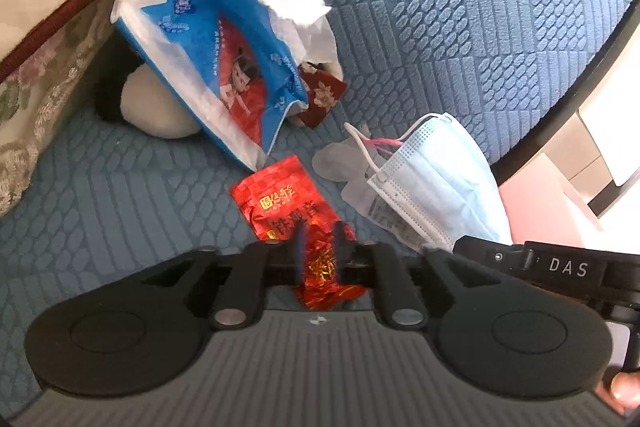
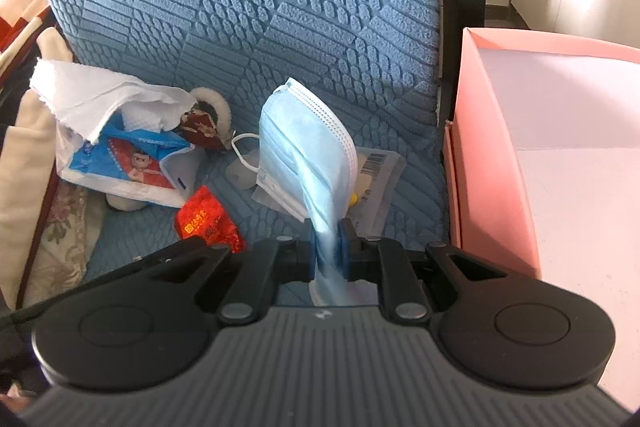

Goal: Organize soft objects
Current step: 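Close the left gripper on the red tea packet while the right gripper holds the mask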

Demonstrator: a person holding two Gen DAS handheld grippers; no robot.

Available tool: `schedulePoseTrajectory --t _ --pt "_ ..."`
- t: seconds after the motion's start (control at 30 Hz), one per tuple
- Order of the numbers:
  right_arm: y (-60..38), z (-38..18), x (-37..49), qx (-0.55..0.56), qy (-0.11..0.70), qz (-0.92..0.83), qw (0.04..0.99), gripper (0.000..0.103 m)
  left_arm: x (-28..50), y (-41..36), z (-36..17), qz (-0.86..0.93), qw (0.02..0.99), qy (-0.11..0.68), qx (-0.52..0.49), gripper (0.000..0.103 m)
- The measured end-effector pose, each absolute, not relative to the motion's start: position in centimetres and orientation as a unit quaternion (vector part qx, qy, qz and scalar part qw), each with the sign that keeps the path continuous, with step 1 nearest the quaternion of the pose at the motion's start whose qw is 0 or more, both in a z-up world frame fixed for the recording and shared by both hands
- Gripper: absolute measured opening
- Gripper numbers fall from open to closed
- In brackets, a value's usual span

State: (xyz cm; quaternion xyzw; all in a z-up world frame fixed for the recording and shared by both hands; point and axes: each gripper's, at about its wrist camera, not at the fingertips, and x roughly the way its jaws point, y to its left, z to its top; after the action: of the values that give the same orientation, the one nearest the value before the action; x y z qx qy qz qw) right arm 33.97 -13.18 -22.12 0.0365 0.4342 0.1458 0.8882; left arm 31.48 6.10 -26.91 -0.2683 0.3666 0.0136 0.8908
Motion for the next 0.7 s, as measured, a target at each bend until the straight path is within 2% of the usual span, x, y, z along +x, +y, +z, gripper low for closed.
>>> schedulePoseTrajectory --t 0.03,0.07,0.5,0.7 --pt "-13.3 -22.1 34.0 0.036 0.434 0.147 0.888 0.016 31.5 6.0 -26.7 0.017 0.892 0.368 -0.264 0.058" --pt "-13.4 -22.0 33.9 0.035 0.433 0.149 0.888 0.016 31.5 5.8 -26.6 0.017 0.894 0.365 -0.258 0.062" --pt "-13.9 -21.6 33.9 0.054 0.435 0.156 0.885 0.016 31.6 1.3 -26.4 -0.019 0.929 0.358 -0.091 0.062" --pt "-14.0 -21.6 33.9 0.056 0.435 0.159 0.885 0.016 31.5 1.7 -27.3 -0.015 0.929 0.357 -0.098 0.062"
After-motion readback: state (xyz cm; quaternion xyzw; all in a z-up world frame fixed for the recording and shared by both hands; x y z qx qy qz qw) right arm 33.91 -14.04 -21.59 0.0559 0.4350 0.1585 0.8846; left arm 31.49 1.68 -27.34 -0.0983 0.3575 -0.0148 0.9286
